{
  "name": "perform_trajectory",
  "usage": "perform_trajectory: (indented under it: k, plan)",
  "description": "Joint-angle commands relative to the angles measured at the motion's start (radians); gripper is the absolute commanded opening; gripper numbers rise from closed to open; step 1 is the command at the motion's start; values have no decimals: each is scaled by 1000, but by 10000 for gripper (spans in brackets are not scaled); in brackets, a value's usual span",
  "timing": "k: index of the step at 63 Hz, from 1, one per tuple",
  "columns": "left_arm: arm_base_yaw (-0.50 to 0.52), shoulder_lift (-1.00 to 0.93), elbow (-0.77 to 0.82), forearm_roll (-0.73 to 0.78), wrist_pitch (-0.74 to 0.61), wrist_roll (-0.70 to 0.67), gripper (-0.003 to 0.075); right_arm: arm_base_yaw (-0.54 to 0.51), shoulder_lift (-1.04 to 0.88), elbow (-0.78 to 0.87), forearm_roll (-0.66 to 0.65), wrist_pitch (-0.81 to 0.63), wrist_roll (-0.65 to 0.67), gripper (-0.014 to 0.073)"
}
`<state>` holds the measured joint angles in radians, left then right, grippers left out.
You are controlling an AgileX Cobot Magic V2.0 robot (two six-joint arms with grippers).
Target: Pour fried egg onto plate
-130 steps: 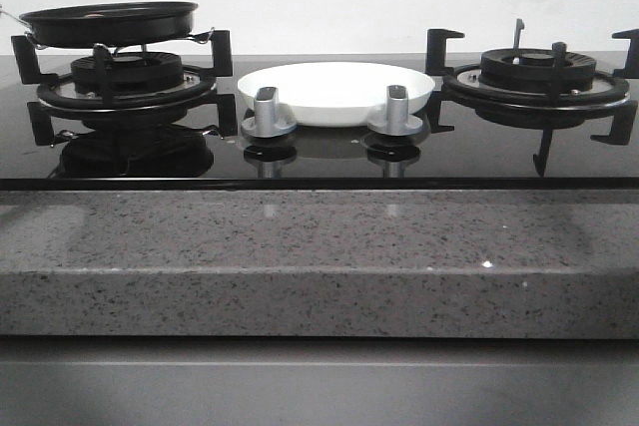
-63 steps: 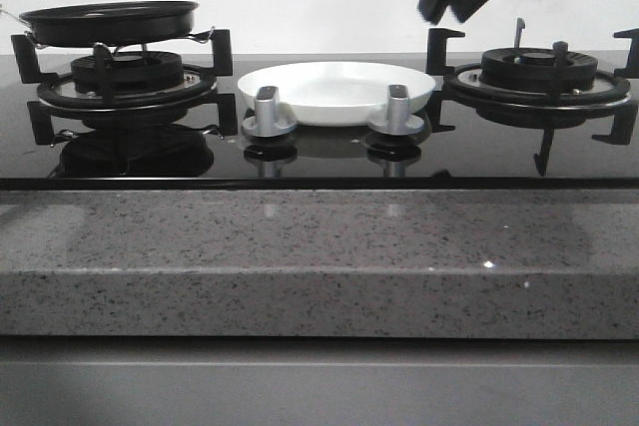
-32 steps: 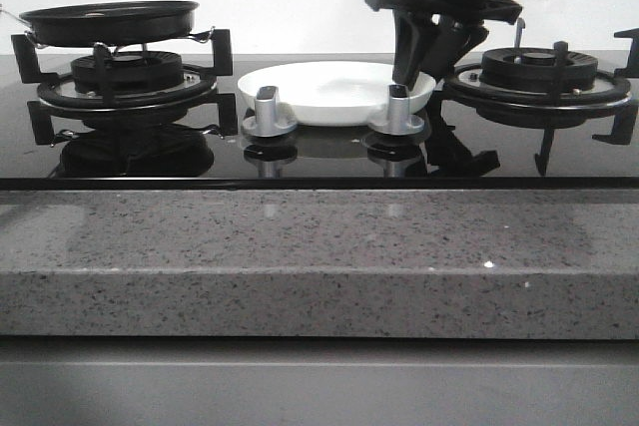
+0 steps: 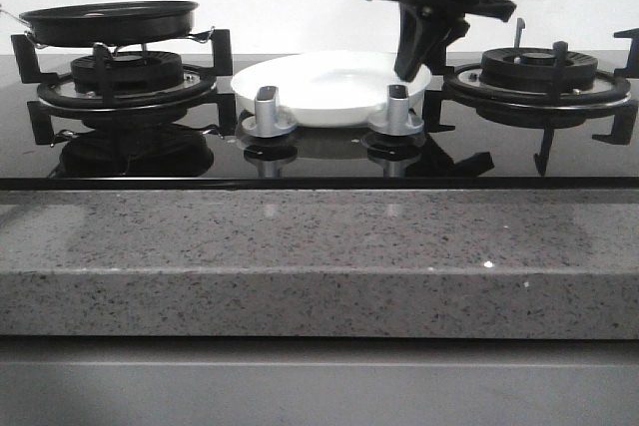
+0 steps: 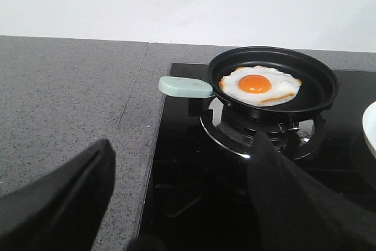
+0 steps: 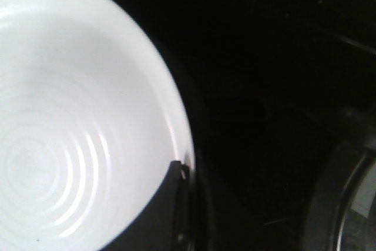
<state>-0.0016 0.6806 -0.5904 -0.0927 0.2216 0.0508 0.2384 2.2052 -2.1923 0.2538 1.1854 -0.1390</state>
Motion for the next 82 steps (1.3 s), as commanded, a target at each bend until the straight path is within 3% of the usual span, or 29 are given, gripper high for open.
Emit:
perform_trajectory:
  k: [1,9,26,35,56,63,82]
  plan:
    - [-1,1,-37,-4,-87,-8,471,-24,-64,-91,35,46,20,-107]
    - [-1,1,-37,-4,-87,-8,471,-49,-72,-180,86,156,55,-107]
    - [-1,1,-37,-4,-87,-8,471,-59,-195,-152,94,156,90,-107]
    - [-1,1,-37,-4,-87,-8,471,-55,-311,12,103,126,34,-107]
    - [-1,1,-37,-4,-87,-8,471,24,-655,687,135,-242,-30,-107]
    - [-1,1,-37,-4,-87,-8,471,41,-674,759,159,-281,-41,-107]
    - [-1,1,-37,-27,-87,-8,471,41,-672,765,169,-266,-41,-107]
